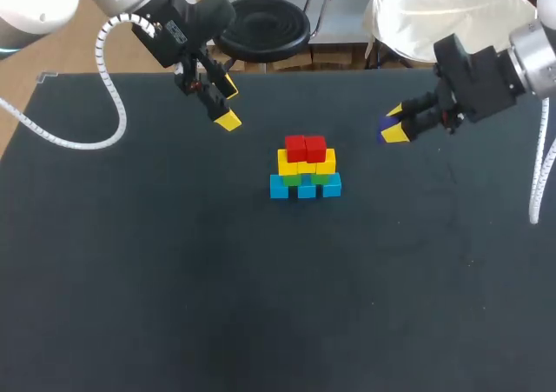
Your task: Place the blue cubes, place green cubes on the blue cubes, place the yellow cubes on the green cubes, then place the red cubes on the yellow cubes, and place purple cube on the red cubes.
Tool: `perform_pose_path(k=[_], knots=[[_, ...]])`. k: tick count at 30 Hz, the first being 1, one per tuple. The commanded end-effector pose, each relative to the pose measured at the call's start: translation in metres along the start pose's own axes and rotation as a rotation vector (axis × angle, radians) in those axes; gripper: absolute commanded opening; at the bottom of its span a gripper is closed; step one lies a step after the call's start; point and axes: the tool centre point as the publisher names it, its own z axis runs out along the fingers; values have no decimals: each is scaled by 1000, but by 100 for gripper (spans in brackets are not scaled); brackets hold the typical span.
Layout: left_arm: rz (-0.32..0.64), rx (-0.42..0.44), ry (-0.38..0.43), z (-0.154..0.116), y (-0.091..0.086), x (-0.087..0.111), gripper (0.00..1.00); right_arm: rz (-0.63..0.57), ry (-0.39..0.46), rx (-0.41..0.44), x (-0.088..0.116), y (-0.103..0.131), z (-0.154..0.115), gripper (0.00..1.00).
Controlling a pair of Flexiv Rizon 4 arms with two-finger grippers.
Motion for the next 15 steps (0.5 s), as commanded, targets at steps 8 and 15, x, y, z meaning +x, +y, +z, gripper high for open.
perform_pose_path(k=[8,15], knots=[[2,-1,-3,0,0,1,100,-55,55,-19,-54,24,30,0],[2,-1,-3,0,0,1,100,-65,99,10,-74,30,52,0]])
